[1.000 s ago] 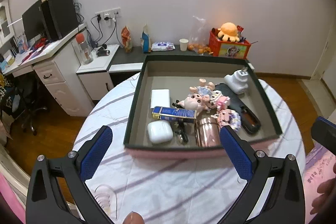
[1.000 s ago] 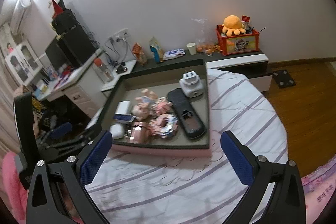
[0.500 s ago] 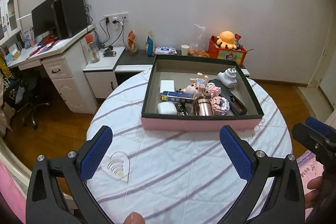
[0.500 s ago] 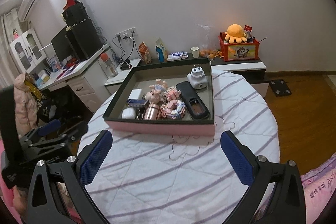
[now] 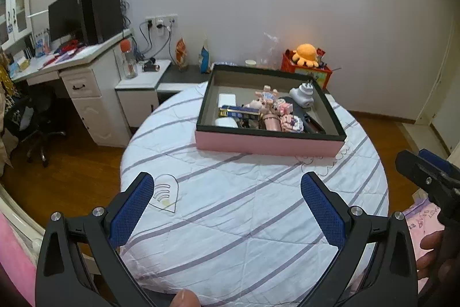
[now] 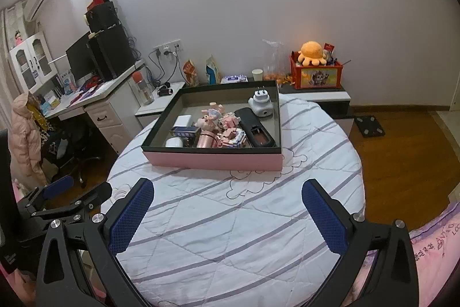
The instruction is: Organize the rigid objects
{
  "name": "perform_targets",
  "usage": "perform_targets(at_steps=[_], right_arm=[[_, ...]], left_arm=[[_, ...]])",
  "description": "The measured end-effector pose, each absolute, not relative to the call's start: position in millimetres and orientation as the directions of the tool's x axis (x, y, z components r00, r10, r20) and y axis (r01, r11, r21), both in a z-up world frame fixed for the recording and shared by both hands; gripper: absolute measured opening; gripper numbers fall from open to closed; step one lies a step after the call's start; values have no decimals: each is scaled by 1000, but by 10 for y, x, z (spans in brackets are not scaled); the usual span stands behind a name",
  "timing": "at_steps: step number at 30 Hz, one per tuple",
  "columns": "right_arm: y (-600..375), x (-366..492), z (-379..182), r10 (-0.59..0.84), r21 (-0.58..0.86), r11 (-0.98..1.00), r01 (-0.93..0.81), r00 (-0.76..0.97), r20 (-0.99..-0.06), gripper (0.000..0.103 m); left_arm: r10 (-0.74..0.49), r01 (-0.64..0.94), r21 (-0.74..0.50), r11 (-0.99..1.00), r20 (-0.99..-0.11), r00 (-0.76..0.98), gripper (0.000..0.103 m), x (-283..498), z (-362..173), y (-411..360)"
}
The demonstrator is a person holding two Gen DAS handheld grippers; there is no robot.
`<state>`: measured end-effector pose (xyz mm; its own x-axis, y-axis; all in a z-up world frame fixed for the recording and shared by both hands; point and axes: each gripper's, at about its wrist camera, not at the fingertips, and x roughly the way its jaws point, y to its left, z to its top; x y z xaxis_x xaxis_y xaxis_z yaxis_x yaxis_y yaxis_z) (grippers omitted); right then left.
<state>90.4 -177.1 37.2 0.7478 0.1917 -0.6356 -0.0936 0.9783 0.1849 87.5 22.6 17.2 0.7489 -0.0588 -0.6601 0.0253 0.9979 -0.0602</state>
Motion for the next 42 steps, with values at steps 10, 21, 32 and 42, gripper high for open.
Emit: perform_targets(at_steps=[10,21,32,42], right_arm=[[-1718,775,497,176,160,982,-97,771,-612,103],[-1713,767,530,170,156,983,-93,775,-608,103],[-1704,781,526,170,156,983,-94,774,-610,103],[-1701,815,510,169,158,983,-90,771,-614,103]], left_arm=[[-69,34,-69,997,-617,784,103,756,339,242],[-75,37,-75,996,-612,787,103,760,381,237],[-77,36,-78,996,-614,786,103,788,383,249],[-77,37,-78,996,-615,785,103,810,412,254]])
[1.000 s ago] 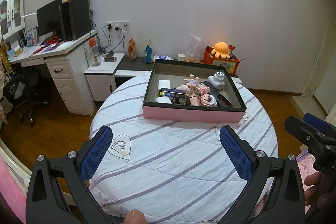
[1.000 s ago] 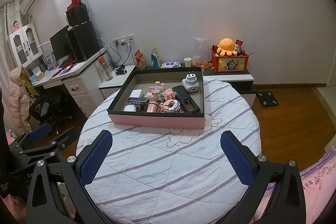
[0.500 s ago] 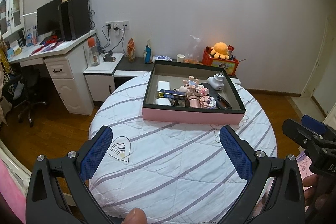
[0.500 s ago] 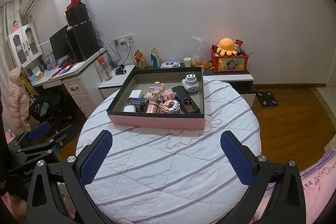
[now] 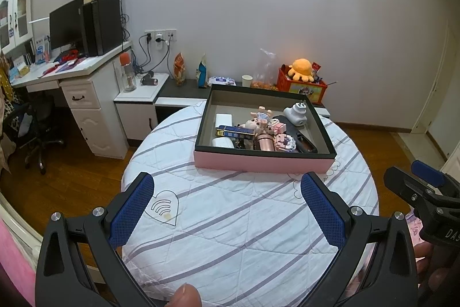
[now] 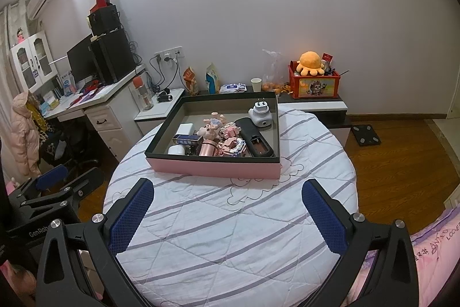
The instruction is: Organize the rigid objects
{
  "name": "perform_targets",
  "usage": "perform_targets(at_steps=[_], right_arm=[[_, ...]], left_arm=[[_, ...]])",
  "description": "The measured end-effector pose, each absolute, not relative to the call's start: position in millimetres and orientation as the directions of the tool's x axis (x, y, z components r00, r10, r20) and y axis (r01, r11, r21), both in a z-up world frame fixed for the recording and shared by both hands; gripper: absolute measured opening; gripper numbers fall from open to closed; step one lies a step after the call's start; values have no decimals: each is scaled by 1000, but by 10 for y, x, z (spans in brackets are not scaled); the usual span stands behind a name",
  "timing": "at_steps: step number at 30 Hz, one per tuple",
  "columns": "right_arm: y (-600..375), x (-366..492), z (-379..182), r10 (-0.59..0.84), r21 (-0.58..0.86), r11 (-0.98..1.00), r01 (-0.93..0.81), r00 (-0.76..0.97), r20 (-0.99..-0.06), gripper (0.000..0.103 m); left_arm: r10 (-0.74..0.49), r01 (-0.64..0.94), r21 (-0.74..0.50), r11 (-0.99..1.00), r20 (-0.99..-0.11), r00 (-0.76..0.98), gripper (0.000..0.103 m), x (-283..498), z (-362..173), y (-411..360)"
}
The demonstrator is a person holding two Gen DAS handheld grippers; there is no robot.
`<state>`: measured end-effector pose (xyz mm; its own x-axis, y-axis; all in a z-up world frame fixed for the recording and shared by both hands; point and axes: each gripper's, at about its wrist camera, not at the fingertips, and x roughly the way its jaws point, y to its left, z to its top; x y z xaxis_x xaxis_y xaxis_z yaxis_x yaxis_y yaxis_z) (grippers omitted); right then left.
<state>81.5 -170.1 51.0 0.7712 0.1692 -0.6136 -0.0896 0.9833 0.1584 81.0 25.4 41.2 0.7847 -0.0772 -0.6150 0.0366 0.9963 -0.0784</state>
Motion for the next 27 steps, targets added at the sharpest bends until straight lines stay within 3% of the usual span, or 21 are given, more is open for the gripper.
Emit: perform_targets(at_steps=[27], right_arm=[[-1682,880,518,176,155,983,-101,768,-615,103]], left_arm=[[-23,17,-16,1000,-620,784,103,885,451,270]])
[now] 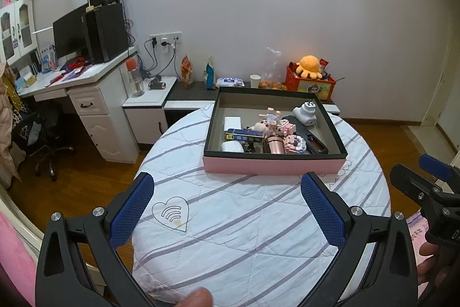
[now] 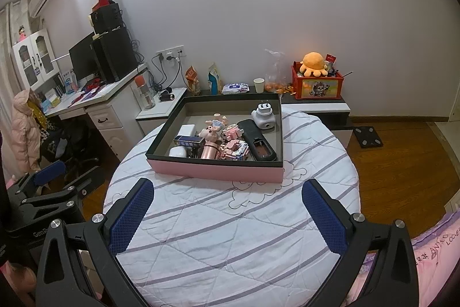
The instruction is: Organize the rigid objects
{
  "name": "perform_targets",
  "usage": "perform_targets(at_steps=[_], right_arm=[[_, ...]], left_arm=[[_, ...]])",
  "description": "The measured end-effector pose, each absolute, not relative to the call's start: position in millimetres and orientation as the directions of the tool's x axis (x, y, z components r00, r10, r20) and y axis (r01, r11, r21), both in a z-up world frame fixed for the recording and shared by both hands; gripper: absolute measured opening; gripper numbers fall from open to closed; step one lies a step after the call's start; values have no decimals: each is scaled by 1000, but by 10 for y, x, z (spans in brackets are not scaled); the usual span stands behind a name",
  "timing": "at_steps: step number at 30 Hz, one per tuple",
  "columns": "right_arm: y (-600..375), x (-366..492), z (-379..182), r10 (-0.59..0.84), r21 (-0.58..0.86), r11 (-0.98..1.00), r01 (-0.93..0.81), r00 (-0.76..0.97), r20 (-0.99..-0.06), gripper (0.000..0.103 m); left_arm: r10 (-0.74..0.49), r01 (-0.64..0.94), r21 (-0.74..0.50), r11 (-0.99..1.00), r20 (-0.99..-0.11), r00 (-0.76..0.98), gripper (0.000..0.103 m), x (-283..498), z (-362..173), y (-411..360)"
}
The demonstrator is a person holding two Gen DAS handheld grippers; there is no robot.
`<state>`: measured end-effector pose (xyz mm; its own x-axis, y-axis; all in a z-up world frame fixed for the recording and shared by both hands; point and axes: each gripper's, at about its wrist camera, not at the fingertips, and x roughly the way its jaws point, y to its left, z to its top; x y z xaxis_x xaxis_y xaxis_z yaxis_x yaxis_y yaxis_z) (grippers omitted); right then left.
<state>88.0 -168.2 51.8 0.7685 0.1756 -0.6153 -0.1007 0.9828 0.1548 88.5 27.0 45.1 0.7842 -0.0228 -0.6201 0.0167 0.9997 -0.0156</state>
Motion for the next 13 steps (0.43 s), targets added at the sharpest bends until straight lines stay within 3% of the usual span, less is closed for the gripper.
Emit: perform_targets(at_steps=[13], right_arm=[[-1679,895,524,175,156,983,-98,766,-618,103]], left_arm=[[-46,46,-17,999,-616,786,103,912,469,220]])
